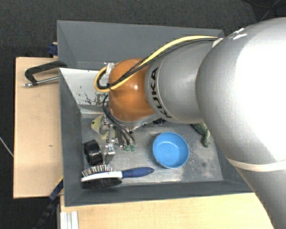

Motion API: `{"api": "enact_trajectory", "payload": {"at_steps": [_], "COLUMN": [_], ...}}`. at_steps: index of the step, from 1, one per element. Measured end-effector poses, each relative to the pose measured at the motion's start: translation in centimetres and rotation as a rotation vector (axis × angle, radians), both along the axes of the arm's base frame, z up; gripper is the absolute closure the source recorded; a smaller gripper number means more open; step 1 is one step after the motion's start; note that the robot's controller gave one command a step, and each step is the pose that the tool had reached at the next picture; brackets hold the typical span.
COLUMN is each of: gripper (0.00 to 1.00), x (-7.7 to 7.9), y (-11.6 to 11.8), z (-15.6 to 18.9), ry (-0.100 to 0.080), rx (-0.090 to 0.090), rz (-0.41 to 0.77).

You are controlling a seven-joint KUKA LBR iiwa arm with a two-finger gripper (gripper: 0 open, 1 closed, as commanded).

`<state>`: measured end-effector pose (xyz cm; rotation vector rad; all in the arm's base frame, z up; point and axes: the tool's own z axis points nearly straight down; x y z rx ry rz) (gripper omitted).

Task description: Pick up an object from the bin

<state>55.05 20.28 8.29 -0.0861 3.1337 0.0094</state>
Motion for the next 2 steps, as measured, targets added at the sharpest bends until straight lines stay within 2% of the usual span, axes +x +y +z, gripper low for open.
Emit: {"api": "enact_trajectory", "payload": {"at_steps": [1, 2], "gripper": [0.00, 0.00], "x": [-3.6, -2.8], "y": [-0.2, -9.9], "z": [1.2, 4.8], "ry": [-0.031, -0.005], "rx": [0.000, -0.007], "rz": [0.214, 0.084]}}
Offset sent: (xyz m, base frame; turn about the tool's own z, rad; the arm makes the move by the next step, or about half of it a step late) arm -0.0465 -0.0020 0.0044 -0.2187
